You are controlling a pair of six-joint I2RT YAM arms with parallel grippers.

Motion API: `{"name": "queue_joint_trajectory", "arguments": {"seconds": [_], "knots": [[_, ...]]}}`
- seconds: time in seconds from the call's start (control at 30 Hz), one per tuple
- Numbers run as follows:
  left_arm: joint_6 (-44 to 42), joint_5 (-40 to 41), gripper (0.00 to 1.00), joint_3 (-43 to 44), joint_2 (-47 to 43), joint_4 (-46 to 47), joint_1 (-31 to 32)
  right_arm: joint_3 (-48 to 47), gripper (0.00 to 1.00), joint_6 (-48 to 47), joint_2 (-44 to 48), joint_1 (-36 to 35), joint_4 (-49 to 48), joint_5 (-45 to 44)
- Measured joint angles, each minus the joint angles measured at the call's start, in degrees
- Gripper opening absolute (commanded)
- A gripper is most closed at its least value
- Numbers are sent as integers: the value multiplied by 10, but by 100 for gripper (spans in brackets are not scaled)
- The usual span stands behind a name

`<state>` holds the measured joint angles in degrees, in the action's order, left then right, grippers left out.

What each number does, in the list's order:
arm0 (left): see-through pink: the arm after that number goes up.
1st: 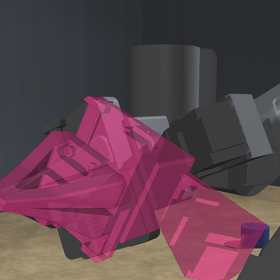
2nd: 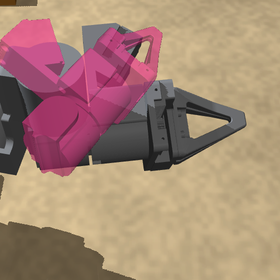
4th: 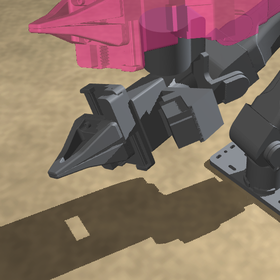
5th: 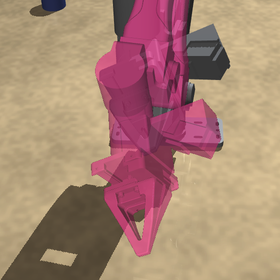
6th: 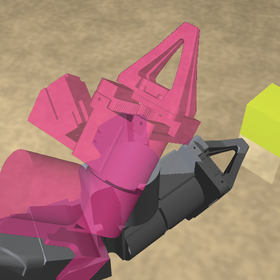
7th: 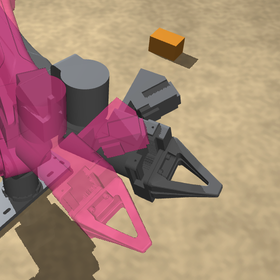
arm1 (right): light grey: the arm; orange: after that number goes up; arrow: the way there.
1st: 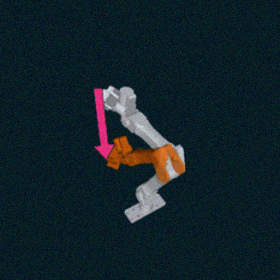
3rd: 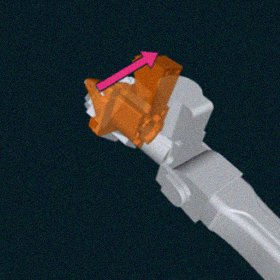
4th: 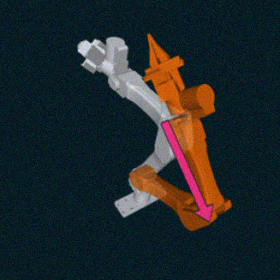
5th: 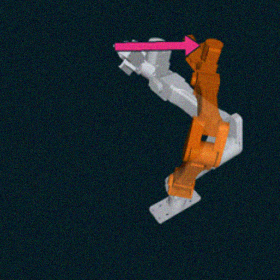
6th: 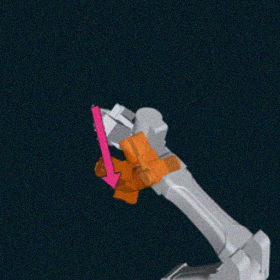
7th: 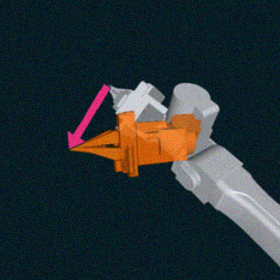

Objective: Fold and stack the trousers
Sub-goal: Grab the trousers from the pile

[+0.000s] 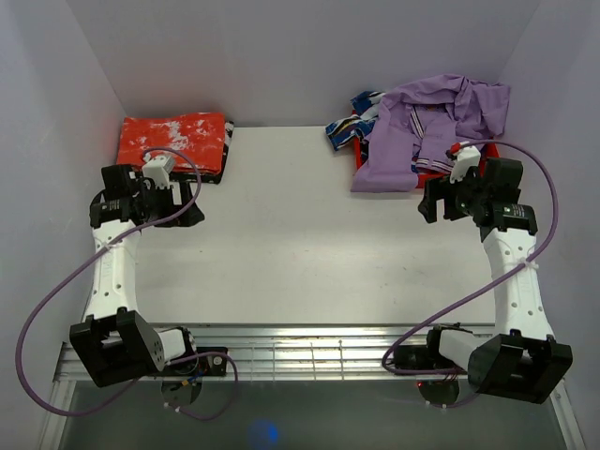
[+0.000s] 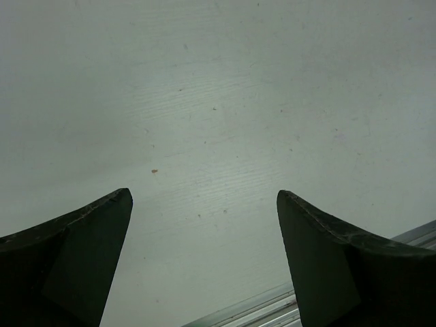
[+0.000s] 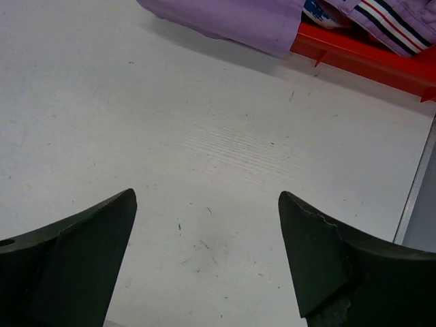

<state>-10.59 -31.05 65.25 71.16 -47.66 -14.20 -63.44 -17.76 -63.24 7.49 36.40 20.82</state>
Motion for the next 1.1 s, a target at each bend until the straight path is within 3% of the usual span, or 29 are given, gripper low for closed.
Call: {"name": "queue_joint_trajectory", "arguments": {"seconds": [0.17,0.27,0.6,0.87,0.97,1.0,1.07,1.1], "knots": [[26,0,98,6,-8,30,0,-58,90,32,-68,0,-19,-55],[48,-5,98,20,9,42,0,-145,90,59,-163,3,-48,-97],[91,-33,98,36,85,78,0,-565,90,133,-581,12,-92,-227],[96,-22,98,36,105,76,0,-605,90,146,-725,31,-142,-218],[96,-18,98,36,105,76,0,-604,97,151,-746,37,-146,-195],[96,-18,98,37,105,76,0,-604,74,150,-748,38,-147,-186],[96,-17,98,37,106,76,0,-604,50,142,-747,38,-152,-167],[96,-16,98,37,108,76,0,-604,25,141,-745,37,-156,-157]]}}
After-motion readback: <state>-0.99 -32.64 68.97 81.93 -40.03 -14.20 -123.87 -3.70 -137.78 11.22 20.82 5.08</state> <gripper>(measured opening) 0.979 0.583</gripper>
